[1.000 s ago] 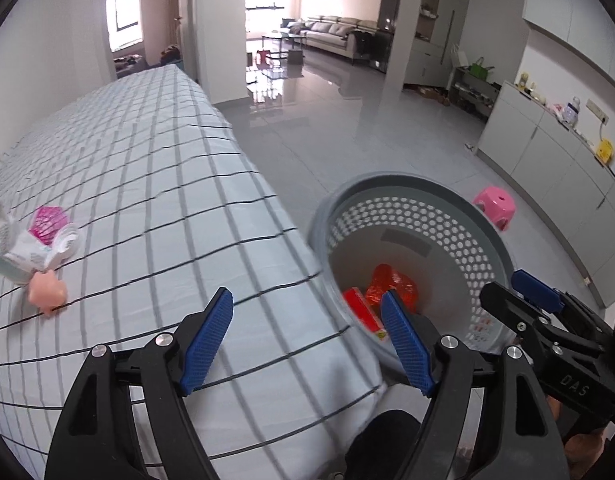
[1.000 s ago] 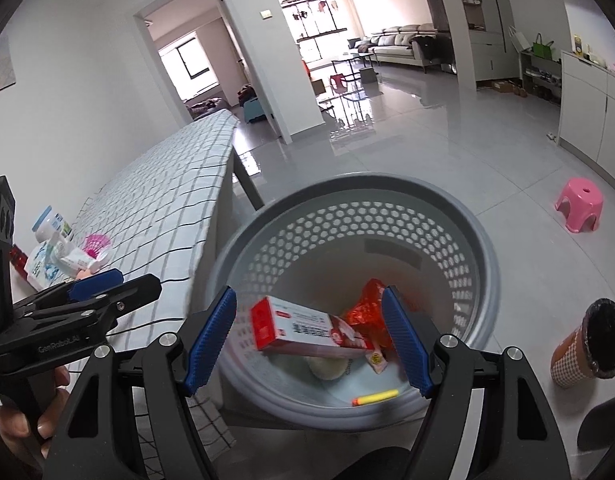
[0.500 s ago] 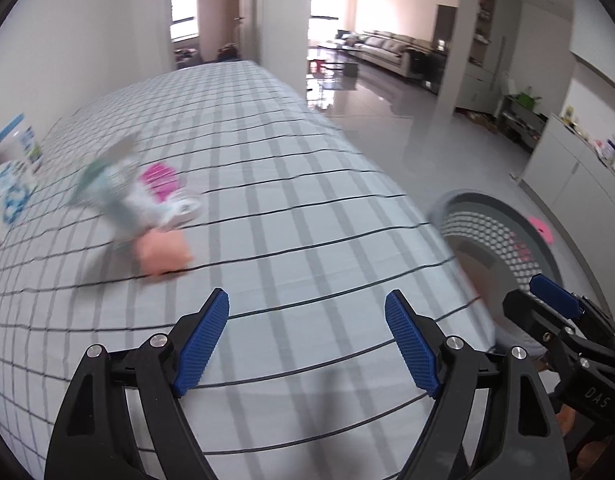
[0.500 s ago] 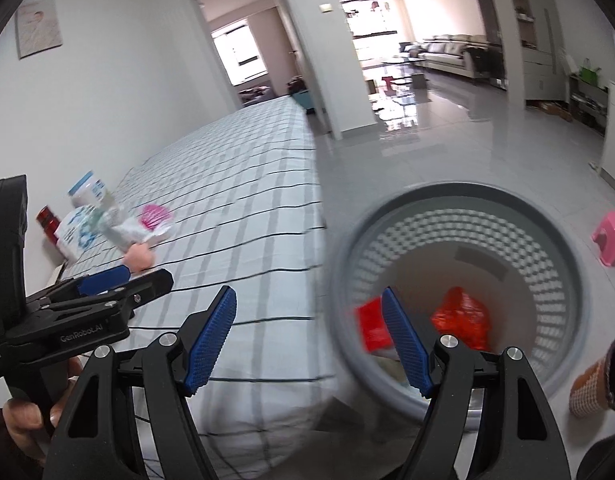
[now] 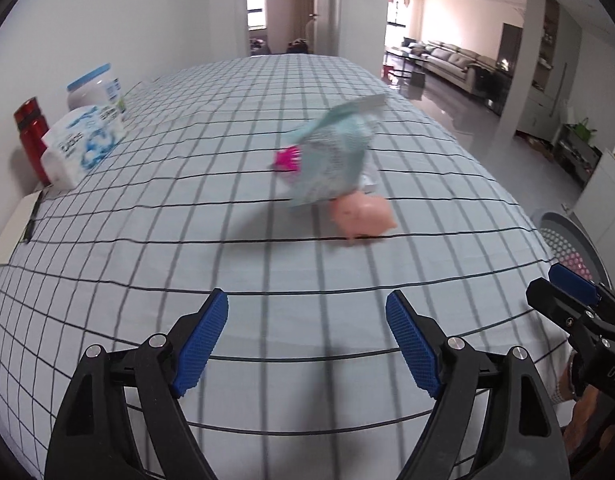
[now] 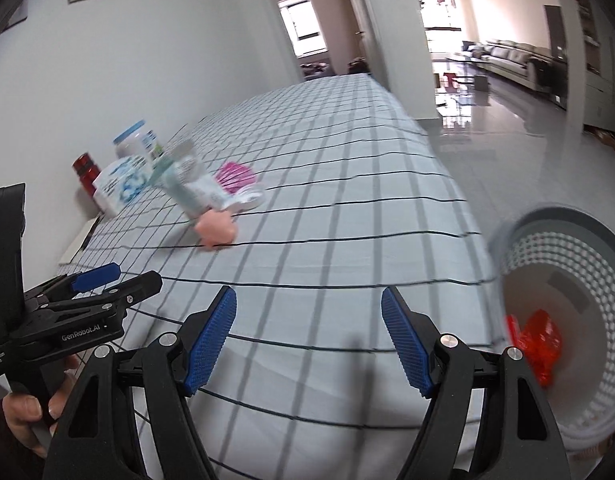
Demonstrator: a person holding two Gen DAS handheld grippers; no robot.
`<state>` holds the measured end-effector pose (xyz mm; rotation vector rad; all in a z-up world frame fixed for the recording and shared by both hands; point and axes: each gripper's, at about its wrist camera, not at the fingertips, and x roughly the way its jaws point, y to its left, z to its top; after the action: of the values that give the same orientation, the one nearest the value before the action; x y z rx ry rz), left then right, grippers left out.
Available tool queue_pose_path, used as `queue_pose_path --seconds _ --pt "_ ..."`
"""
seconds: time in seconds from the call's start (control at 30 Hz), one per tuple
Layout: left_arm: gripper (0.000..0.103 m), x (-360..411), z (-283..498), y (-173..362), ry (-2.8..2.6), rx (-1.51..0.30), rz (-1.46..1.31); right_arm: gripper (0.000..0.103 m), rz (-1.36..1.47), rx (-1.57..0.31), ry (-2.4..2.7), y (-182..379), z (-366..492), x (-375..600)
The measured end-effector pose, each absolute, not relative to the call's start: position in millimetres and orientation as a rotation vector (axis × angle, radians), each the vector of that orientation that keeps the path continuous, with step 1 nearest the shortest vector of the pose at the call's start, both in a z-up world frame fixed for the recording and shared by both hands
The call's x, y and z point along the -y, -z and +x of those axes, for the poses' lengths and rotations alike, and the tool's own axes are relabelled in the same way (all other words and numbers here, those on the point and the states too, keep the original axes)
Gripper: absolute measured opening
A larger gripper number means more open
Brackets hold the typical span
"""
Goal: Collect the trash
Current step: 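Move both open tools back over the wipes packet and pink pig, then close the right tool on the pink toy pig and lift it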
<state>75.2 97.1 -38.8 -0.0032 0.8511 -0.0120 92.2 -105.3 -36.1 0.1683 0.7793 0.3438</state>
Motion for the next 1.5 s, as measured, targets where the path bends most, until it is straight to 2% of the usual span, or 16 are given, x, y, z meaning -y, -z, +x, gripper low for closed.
queue_pose_path --seconds 0.27,0.6,1.03,1.07,1.17,1.23,1.5 --pt "0.082 -141.5 77.9 39.4 -0.066 -0.846 -0.059 0.072 0.108 -0.807 -0.408 37.0 120.6 57.7" --pt "0.09 -171.7 76.5 32.7 -0.121 -0.822 -0.08 0.072 0.019 -0.841 -0.444 39.6 157.0 1.5" --pt "0.091 -186.5 79.9 37.3 -0.124 -0.835 -0.105 0.071 -0.045 -0.891 -0.38 49.9 195.4 -34.1" --pt "0.091 -186.1 79.7 38.1 -0.122 -0.836 -0.106 0.07 -0.045 -0.893 -0.383 50.3 196.7 -34.9" --pt "0.091 -184.8 79.6 40.6 -0.119 -0.843 -0.107 0.055 -0.046 -0.901 -0.393 51.9 198.7 -35.6" --pt "0.091 -183.6 80.6 41.4 -0.115 -0.846 -0.107 0.041 -0.045 -0.906 -0.399 52.8 198.7 -35.1" --pt "0.091 -170.6 80.7 38.5 -0.095 -0.844 -0.102 0.041 -0.006 -0.875 -0.42 47.3 171.5 -10.8"
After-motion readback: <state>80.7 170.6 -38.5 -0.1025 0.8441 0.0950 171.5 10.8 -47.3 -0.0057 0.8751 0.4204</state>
